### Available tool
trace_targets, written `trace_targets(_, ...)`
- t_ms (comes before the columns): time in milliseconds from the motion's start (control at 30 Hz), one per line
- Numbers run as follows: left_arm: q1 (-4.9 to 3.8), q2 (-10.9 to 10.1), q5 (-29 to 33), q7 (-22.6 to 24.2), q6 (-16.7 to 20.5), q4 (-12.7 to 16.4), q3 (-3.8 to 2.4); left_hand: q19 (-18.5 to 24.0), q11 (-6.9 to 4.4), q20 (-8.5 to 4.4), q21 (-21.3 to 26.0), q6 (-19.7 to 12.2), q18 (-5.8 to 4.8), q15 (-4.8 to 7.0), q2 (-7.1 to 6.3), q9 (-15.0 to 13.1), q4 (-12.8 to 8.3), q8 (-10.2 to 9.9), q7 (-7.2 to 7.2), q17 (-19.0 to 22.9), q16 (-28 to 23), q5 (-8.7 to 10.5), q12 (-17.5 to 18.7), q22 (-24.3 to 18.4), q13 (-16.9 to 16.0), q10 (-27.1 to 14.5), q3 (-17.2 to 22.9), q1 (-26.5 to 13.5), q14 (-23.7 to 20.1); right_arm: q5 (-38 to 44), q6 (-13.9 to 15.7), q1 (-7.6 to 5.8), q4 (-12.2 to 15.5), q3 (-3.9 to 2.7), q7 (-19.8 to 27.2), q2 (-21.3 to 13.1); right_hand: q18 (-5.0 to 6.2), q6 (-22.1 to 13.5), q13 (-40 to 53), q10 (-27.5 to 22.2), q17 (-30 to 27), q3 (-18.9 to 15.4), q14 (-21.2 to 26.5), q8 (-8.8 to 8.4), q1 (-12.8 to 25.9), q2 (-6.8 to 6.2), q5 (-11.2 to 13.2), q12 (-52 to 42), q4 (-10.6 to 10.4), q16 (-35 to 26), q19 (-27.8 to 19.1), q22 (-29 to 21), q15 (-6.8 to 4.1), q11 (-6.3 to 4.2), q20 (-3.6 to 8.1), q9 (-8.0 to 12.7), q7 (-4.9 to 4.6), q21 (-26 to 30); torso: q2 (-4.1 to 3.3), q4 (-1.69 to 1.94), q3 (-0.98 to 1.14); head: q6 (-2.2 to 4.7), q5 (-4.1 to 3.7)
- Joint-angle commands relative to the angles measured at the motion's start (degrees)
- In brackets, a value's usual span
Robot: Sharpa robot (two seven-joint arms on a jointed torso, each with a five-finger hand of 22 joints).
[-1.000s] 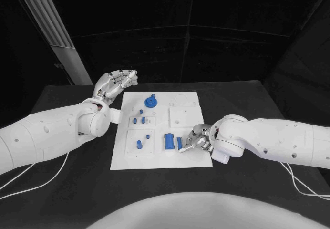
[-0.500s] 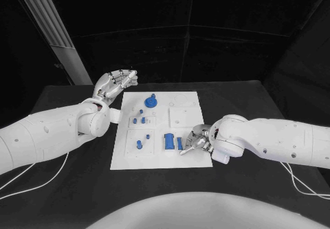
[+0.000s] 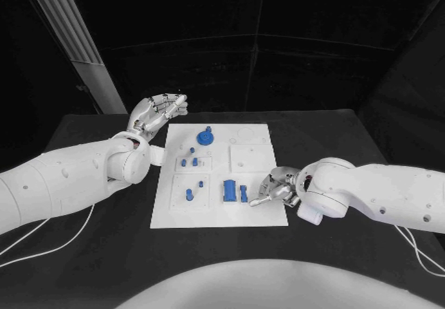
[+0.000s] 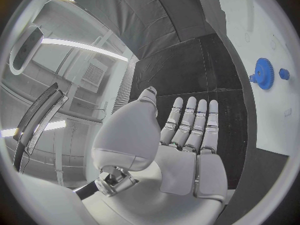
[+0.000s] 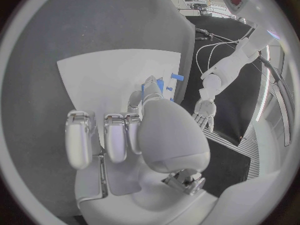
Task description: Assemble the parts on the task board
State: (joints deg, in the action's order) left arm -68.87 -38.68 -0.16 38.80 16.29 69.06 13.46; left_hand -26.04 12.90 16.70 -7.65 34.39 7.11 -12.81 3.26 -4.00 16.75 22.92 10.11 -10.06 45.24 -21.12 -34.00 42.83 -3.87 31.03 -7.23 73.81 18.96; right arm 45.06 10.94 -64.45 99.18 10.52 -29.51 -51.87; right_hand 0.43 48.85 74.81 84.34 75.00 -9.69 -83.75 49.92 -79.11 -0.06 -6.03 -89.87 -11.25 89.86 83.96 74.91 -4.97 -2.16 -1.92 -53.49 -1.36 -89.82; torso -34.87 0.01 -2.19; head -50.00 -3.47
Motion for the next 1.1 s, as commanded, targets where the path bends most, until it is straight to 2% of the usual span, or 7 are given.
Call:
trace_targets(33,-0.05,0.1,0.0,9.0,-0.6,0.0,-0.03,0.0,0.15,-0.08,0.2,-0.2,-0.39,-0.12,0.34,0.1,0.0,0.4,5.02,0.1,0.3,-0.2,-0.4,-0.1,0.1,-0.4,-0.5,0.0,-0.4,-3.3,10.3,-1.23,1.2,-0.13,13.4,-1.5,-0.43,0.4,15.2,5.7,15.0,0.0,-6.3,-0.09,1.5,-1.18,-0.5,-0.1,-1.0,0.1,6.0,15.1,0.13,0.22,0.28,-0.3,-0.04,-0.2,0.08,0.02,-0.06,0.0,-0.19)
trace_targets(367,0.45,0.2,0.0,11.9,-0.4,0.5,-0.03,-0.1,0.63,-0.06,0.2,-1.8,-0.44,-0.37,0.4,0.2,0.1,0.4,5.5,1.6,1.0,-0.11,-0.4,-0.2,0.2,-2.5,-2.2,-2.6,-1.2,-25.7,26.5,-2.39,-0.1,-0.12,49.5,-1.3,4.9,-8.6,13.5,2.8,11.5,-2.5,-3.1,-14.18,5.9,4.45,-1.6,2.0,-4.6,-2.5,-10.7,5.7,4.49,4.71,-3.49,10.1,-5.56,23.4,0.01,-0.17,0.02,0.0,-0.47)
trace_targets(567,1.0,-0.1,0.1,15.5,0.6,2.2,-0.03,0.1,0.9,-0.06,0.4,-2.7,-0.71,-0.67,0.29,0.1,0.1,0.8,5.75,2.6,1.3,0.22,-0.6,-0.4,0.1,-3.7,-2.8,-3.7,-2.5,-30.1,28.4,-2.41,-2.3,-0.07,62.4,1.1,8.17,-15.2,-20.6,-43.2,-26.6,-8.2,37.4,-21.78,16.0,6.7,1.1,49.3,-3.9,-44.1,-38.3,-15.5,10.44,10.58,-7.85,18.9,-9.91,63.9,-0.1,-0.07,0.13,0.0,-0.33)
trace_targets(733,1.45,-0.5,0.2,17.6,1.2,3.7,-0.04,2.4,1.16,-0.27,1.6,-3.7,-0.67,-0.86,-0.24,0.0,0.1,1.7,5.97,3.6,1.9,0.51,-1.4,-1.1,0.1,-5.0,-2.8,-4.1,-5.4,-31.9,26.7,-2.35,-3.5,-0.06,66.9,3.0,5.72,-26.6,-33.8,-54.6,-38.4,1.4,53.4,-26.57,27.6,-6.45,2.2,64.2,-5.9,-59.6,-50.4,-24.7,16.28,15.21,-10.97,22.9,-13.32,76.5,0.01,-0.06,0.11,0.0,-0.14)
trace_targets(1000,1.8,-0.8,0.2,19.2,1.5,4.8,-0.04,6.0,1.24,-0.31,2.9,-4.6,-0.49,-0.8,-0.59,0.0,0.1,2.6,6.06,4.2,2.9,0.55,-2.1,-4.8,0.1,-5.9,-2.4,-4.2,-7.3,-32.5,24.9,-2.25,-4.4,-0.05,68.6,4.0,3.98,-36.1,-39.1,-63.4,-43.5,-0.2,65.8,-26.67,31.1,-11.56,0.0,69.2,-6.1,-65.6,-66.6,-41.4,14.41,13.4,-12.39,23.9,-11.09,86.3,0.03,0.26,0.08,1.65,-0.41)
trace_targets(1033,1.82,-0.7,0.0,0.0,1.0,4.5,0.0,11.7,-3.01,-5.26,7.6,-13.3,-2.13,3.27,-3.26,4.0,-4.9,-5.2,-3.68,5.9,-11.7,6.53,9.0,-16.2,3.9,-13.2,0.4,-24.9,-10.4,-30.6,25.6,-2.2,-4.3,-0.04,64.1,3.9,-0.43,-39.7,-49.6,-69.4,-52.8,2.9,70.9,-33.83,45.6,-7.7,6.0,75.2,-0.9,-72.7,-71.2,-50.6,11.69,10.03,-8.12,32.8,-4.21,89.8,0.03,0.16,0.1,0.76,-0.46)
trace_targets(1100,1.88,-0.8,0.0,-0.1,1.3,4.7,-0.12,12.3,-3.38,-5.79,7.6,-14.3,-2.13,3.74,-3.26,4.0,-5.3,-5.7,-3.64,10.1,-12.8,7.17,9.7,-17.2,3.9,-14.0,0.8,-26.7,-10.9,-30.9,25.7,-2.09,-4.4,-0.21,64.0,4.0,-0.43,-42.1,-56.3,-73.4,-58.7,4.6,74.3,-37.88,53.9,-6.15,6.0,79.0,2.3,-77.2,-74.6,-57.2,9.91,7.94,-5.47,38.3,-2.79,89.8,0.06,0.16,0.12,0.88,-0.43)
